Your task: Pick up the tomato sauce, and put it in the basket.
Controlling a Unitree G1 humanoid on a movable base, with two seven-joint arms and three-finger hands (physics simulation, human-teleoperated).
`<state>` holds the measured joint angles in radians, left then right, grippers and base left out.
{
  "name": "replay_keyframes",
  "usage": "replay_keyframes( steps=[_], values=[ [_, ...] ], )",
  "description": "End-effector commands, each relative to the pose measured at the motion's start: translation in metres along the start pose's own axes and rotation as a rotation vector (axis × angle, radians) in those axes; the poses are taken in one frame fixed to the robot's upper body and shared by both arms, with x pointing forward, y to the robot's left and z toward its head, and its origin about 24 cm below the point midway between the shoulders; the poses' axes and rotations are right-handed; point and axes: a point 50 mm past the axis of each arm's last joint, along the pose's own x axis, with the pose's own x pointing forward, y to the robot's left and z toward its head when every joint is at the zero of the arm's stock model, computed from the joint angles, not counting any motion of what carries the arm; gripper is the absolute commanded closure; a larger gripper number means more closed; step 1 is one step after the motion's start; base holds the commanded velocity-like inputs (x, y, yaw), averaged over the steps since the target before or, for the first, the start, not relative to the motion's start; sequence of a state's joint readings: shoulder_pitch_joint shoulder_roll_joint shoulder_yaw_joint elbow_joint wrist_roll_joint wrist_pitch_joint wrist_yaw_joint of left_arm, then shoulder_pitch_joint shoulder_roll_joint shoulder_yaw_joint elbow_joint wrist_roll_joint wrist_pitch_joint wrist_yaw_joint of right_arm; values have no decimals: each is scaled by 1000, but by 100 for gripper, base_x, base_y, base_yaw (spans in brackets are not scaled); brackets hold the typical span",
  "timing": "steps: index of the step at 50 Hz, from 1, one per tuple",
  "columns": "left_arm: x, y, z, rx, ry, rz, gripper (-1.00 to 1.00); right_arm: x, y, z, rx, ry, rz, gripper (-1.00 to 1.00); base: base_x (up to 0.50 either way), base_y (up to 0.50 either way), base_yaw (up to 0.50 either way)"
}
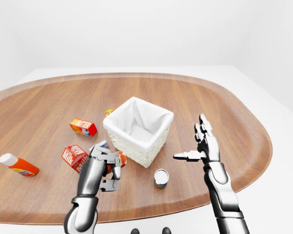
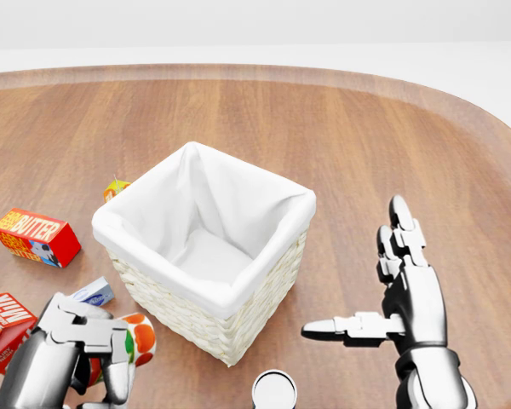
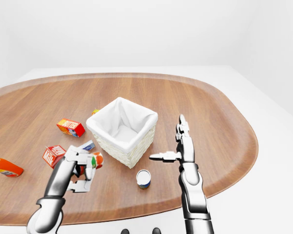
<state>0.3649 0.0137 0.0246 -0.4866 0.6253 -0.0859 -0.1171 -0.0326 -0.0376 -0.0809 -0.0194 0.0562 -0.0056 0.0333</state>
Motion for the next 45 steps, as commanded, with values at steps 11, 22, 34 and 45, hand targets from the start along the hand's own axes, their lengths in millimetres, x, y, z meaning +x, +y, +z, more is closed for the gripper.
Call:
replay_keyframes(
  steps=[11,22,34,45],
  values=[
    [-1,14,18,-10,-38,37,100,0,1,-1,0,1,1,-100,0,0,0],
    [0,20,23,-12,-48,48,100,0,1,-1,0,2,1,-100,0,0,0],
    [8,25,30,-6,-60,59,100,-1,2,-3,-2,5,6,-100,0,0,0],
    [19,35,51,4,-157,80,100,-1,2,-4,-3,7,6,-100,0,0,0]
  ],
)
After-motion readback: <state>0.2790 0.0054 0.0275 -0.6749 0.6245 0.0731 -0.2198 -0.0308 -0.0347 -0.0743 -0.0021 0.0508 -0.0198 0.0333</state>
